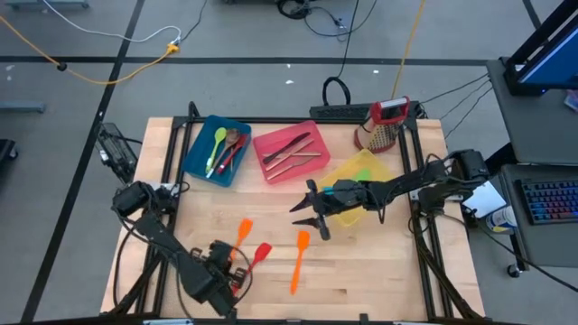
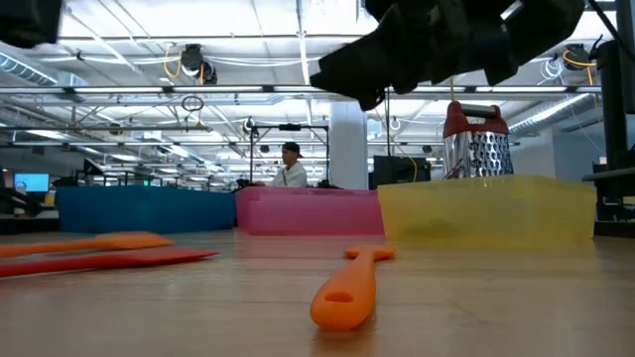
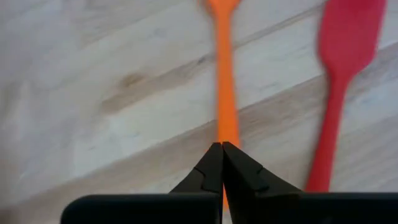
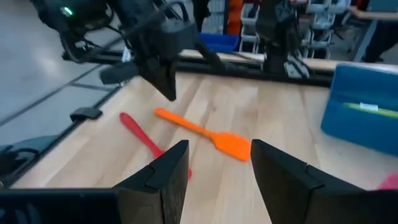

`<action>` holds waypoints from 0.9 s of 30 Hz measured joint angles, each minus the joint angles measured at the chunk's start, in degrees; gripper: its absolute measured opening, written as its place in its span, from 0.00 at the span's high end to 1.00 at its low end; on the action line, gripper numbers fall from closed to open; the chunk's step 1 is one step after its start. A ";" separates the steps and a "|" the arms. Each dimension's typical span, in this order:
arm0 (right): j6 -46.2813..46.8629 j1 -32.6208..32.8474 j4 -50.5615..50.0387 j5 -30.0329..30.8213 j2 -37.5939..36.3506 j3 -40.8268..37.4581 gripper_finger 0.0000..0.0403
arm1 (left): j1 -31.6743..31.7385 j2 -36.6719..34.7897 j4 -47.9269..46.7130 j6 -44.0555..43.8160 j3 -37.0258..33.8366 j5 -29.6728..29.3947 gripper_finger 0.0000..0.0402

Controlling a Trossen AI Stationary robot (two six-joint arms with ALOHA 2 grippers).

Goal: Pick & Place Kitchen Items
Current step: Put the left orange spatula into the yellow bin

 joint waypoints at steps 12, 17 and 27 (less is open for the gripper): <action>0.40 -0.49 2.56 -1.33 3.83 -0.03 0.59 | 4.93 -0.09 2.22 16.44 -0.11 -0.20 0.89; 0.49 -0.24 2.57 -5.26 3.83 -0.03 0.59 | 4.59 -0.09 2.24 17.33 -0.13 1.05 0.78; 0.46 -0.22 2.56 -5.96 3.83 -0.03 0.59 | -3.49 -0.20 3.97 -2.38 -5.11 -10.07 0.60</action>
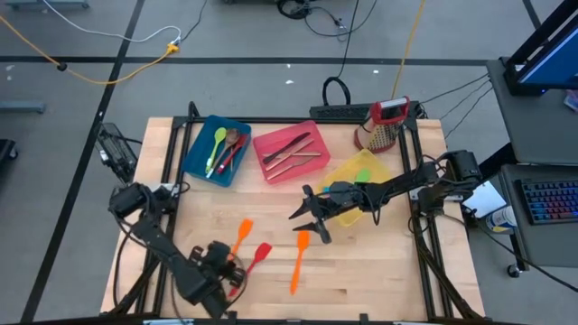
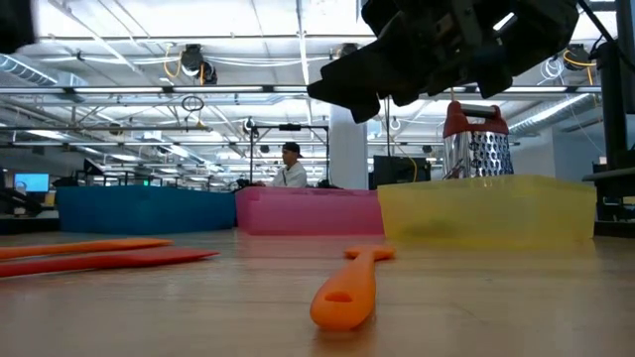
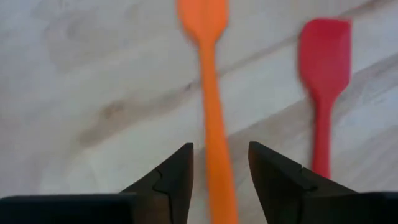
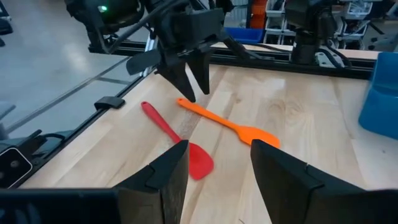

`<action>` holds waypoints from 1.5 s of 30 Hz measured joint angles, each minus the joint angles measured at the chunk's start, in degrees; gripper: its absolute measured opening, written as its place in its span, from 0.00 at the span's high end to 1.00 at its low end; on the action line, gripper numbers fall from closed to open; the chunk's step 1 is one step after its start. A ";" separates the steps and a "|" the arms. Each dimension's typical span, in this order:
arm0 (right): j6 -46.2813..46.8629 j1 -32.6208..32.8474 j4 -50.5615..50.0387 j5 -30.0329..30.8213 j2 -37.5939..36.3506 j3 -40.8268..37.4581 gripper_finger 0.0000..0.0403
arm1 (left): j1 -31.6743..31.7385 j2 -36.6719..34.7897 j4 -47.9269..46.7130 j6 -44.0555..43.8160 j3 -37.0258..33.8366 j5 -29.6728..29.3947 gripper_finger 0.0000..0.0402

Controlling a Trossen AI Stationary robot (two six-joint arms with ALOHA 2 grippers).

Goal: Pick & Place Kitchen Items
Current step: Put the left orange spatula into the yellow bin

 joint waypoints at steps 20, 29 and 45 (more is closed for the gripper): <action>0.03 0.00 0.00 -0.01 -0.02 0.00 0.59 | -5.42 -0.55 25.32 0.82 -17.03 -9.28 0.66; 0.53 0.02 0.00 0.00 -0.02 0.00 0.59 | -4.03 -0.37 23.06 4.96 -17.15 -9.28 0.66; -3.59 0.00 0.00 0.09 -0.02 0.00 0.59 | -0.78 -0.24 20.89 10.84 -17.30 -8.23 0.80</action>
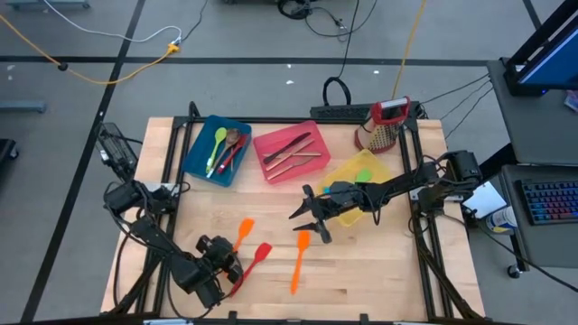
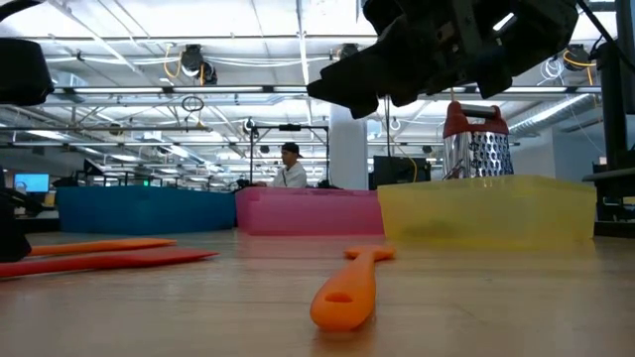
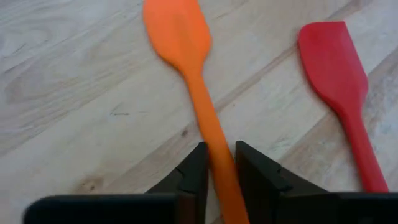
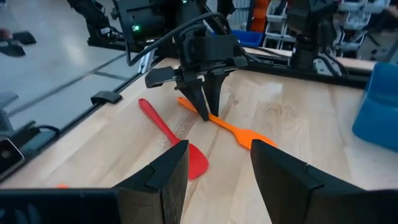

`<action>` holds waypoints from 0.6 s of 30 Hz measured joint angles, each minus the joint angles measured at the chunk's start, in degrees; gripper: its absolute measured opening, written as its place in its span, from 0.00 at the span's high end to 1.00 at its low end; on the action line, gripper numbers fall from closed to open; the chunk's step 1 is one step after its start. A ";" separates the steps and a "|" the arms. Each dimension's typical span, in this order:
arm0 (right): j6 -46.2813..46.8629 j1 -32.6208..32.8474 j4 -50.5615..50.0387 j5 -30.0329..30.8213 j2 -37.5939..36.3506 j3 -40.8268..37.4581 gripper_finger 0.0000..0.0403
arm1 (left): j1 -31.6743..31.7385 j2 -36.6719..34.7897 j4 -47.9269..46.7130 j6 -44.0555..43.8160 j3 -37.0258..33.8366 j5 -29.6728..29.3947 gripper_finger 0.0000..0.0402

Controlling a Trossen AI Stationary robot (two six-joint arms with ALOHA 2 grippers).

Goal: Pick & Place Kitchen Items
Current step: Put the left orange spatula into the yellow bin

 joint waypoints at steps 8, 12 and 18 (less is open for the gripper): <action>-5.01 0.35 8.50 0.11 6.44 0.23 0.59 | 0.09 -0.02 0.30 -1.49 -0.02 -1.85 0.94; -9.16 0.74 12.07 0.17 12.12 3.22 0.59 | 0.32 0.07 0.52 -0.29 -0.05 -4.88 0.95; -15.51 0.74 2.36 0.33 21.27 14.42 0.59 | 1.38 0.26 1.19 1.55 -0.22 -6.88 0.96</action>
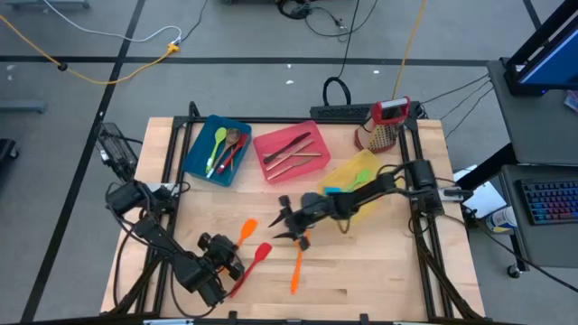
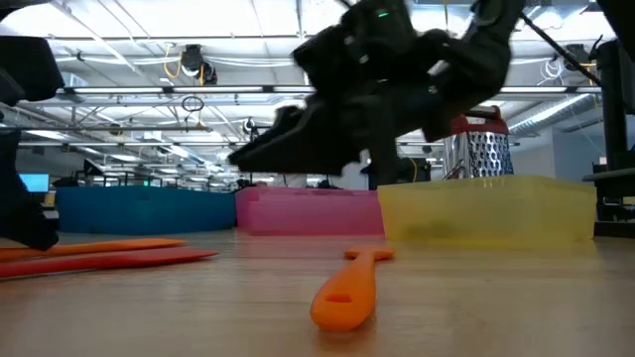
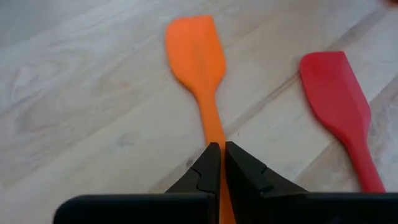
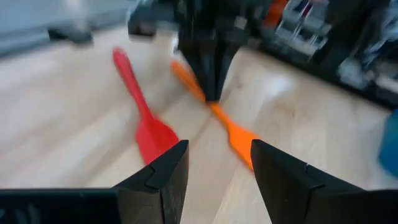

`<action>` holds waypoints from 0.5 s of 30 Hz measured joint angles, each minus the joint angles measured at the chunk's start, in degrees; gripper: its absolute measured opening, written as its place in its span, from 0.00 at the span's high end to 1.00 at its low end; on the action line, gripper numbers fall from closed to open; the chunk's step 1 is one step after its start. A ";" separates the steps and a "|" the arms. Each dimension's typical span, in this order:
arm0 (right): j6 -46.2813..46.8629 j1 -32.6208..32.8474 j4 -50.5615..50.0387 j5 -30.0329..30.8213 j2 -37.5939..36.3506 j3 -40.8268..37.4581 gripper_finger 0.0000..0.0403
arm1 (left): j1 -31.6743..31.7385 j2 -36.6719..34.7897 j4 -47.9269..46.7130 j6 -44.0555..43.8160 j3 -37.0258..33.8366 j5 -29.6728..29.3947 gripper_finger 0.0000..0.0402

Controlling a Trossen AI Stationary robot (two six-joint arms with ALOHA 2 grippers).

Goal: Pick & Place Kitchen Items
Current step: Put the left orange spatula into the yellow bin

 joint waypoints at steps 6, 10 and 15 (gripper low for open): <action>-1.18 -0.76 -12.08 3.01 5.23 8.99 0.59 | 0.46 -0.29 0.72 3.27 -0.02 -0.36 1.00; -1.13 -0.96 -13.09 2.83 5.68 9.69 0.59 | 0.09 -1.05 1.34 -0.50 -0.07 -0.06 0.96; -1.09 -0.89 -12.54 2.73 5.60 9.73 0.59 | -1.04 -1.54 2.06 -2.64 -0.07 2.91 0.89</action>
